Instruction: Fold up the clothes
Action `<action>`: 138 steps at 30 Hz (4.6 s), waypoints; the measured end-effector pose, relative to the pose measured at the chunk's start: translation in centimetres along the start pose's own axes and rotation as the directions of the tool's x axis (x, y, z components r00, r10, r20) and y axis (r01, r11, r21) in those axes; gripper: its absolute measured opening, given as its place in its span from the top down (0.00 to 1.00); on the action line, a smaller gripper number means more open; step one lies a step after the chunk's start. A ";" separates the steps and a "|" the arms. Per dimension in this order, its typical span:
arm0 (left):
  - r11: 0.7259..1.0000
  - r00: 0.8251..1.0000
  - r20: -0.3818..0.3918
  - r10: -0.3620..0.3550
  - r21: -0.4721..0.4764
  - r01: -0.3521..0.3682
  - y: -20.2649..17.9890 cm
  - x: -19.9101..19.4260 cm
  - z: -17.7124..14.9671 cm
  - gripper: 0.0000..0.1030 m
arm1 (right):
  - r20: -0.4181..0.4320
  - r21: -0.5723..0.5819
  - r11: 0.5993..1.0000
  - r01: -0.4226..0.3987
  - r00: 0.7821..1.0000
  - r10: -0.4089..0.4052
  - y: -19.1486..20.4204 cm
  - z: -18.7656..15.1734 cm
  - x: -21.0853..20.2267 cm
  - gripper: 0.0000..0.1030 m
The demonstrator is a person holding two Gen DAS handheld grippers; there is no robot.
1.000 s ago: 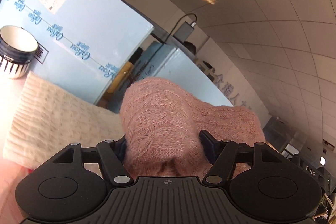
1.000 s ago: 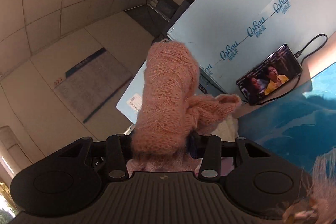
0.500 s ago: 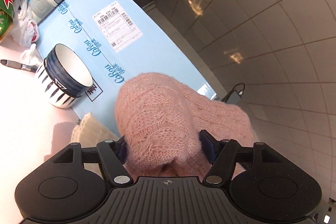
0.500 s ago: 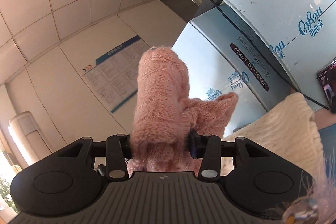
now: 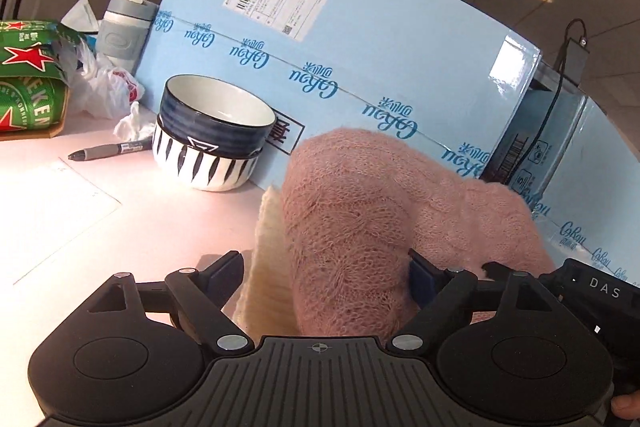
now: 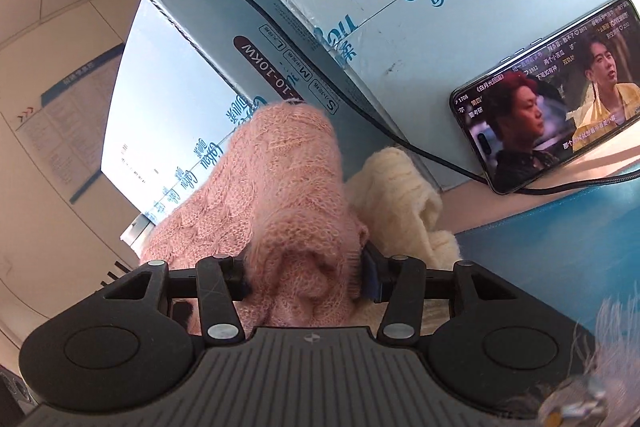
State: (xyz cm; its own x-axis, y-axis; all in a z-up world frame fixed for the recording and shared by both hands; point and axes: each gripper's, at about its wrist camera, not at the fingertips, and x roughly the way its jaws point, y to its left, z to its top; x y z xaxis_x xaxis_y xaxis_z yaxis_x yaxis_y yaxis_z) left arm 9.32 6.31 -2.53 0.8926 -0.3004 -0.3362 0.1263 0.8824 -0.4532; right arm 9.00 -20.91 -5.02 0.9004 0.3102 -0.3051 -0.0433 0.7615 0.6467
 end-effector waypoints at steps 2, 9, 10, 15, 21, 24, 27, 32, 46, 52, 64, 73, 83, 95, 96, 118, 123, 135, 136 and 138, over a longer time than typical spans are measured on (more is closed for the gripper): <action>1.000 1.000 0.013 0.004 -0.010 -0.004 0.0 -0.8 -0.1 0.13 | 0.045 -0.050 0.999 -0.006 0.999 0.009 0.8 -0.5 -1.1 0.50; 0.997 0.991 0.133 0.003 0.080 -0.013 -2.1 -4.7 -0.4 0.06 | 0.249 -0.364 0.930 0.054 0.968 0.041 3.4 -4.1 -8.3 0.22; 0.995 0.989 0.150 0.001 0.098 -0.016 -2.5 -5.3 -0.5 0.05 | 0.255 -0.382 0.922 0.068 0.966 0.035 3.4 -4.2 -8.8 0.22; 0.979 0.984 0.179 -0.004 0.201 -0.033 -4.8 -6.5 -1.7 0.05 | 0.283 -0.425 0.896 0.127 0.959 -0.003 3.1 -4.5 -9.8 0.15; 0.953 0.978 0.202 0.055 0.281 -0.112 -6.0 -6.2 -2.4 0.04 | 0.329 -0.468 0.867 0.171 0.944 -0.009 2.9 -4.7 -9.6 0.11; 0.934 0.968 0.242 0.066 0.325 -0.145 -6.8 -6.5 -3.0 0.00 | 0.379 -0.504 0.841 0.197 0.925 0.010 3.2 -5.0 -9.9 0.06; 0.912 0.954 0.293 0.066 0.369 -0.177 -7.4 -6.8 -3.6 0.00 | 0.398 -0.535 0.817 0.215 0.917 0.019 3.7 -5.3 -9.9 0.00; 0.896 0.924 0.370 0.098 0.372 -0.244 -7.6 -7.0 -3.9 0.00 | 0.381 -0.552 0.805 0.217 0.925 0.012 3.9 -5.4 -9.5 0.00; 0.910 0.919 0.378 0.117 0.329 -0.251 -7.2 -7.8 -4.1 0.00 | 0.378 -0.559 0.800 0.219 0.926 0.012 4.1 -5.5 -9.3 0.00; 0.914 0.922 0.368 0.120 0.322 -0.247 -7.1 -7.8 -4.0 0.00 | 0.381 -0.557 0.801 0.220 0.925 0.011 4.1 -5.5 -9.2 0.00; 0.919 0.927 0.354 0.122 0.313 -0.240 -7.0 -7.8 -4.0 0.00 | 0.380 -0.559 0.799 0.220 0.925 0.011 4.1 -5.5 -9.2 0.00; 0.919 0.929 0.352 0.116 0.318 -0.235 -7.1 -7.8 -4.0 0.00 | 0.379 -0.560 0.799 0.220 0.925 0.011 4.1 -5.5 -9.2 0.00; 0.919 0.929 0.353 0.111 0.319 -0.231 -7.1 -7.9 -4.0 0.00 | 0.380 -0.563 0.797 0.221 0.925 0.012 4.1 -5.5 -9.1 0.00; 0.919 0.929 0.353 0.109 0.320 -0.230 -7.1 -7.8 -4.0 0.00 | 0.380 -0.564 0.795 0.222 0.925 0.012 4.2 -5.5 -9.1 0.00; 0.919 0.929 0.353 0.109 0.320 -0.229 -7.1 -7.8 -3.9 0.00 | 0.380 -0.564 0.795 0.222 0.925 0.012 4.2 -5.5 -9.1 0.00; 0.920 0.930 0.351 0.106 0.321 -0.226 -7.1 -7.9 -4.0 0.00 | 0.381 -0.564 0.795 0.222 0.925 0.012 4.1 -5.5 -9.1 0.00; 0.920 0.931 0.350 0.104 0.322 -0.224 -7.1 -7.9 -4.0 0.00 | 0.381 -0.565 0.795 0.222 0.925 0.012 4.1 -5.6 -9.1 0.00; 0.920 0.932 0.349 0.101 0.323 -0.221 -7.1 -8.0 -4.0 0.00 | 0.381 -0.565 0.795 0.222 0.925 0.012 4.1 -5.6 -9.1 0.00; 0.920 0.932 0.349 0.101 0.323 -0.221 -7.1 -8.0 -4.0 0.00 | 0.381 -0.565 0.795 0.222 0.925 0.012 4.1 -5.6 -9.1 0.00; 0.920 0.932 0.349 0.101 0.323 -0.221 -7.1 -7.9 -4.0 0.00 | 0.381 -0.565 0.795 0.223 0.924 0.012 4.1 -5.6 -9.1 0.00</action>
State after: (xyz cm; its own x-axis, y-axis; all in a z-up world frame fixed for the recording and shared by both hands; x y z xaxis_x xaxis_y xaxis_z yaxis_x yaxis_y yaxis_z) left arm -0.39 1.00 0.04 0.9954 -0.0640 -0.0706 0.0586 0.9954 -0.0764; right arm -1.75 -17.41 -3.47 0.9968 0.0789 -0.0079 -0.0784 0.9956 0.0512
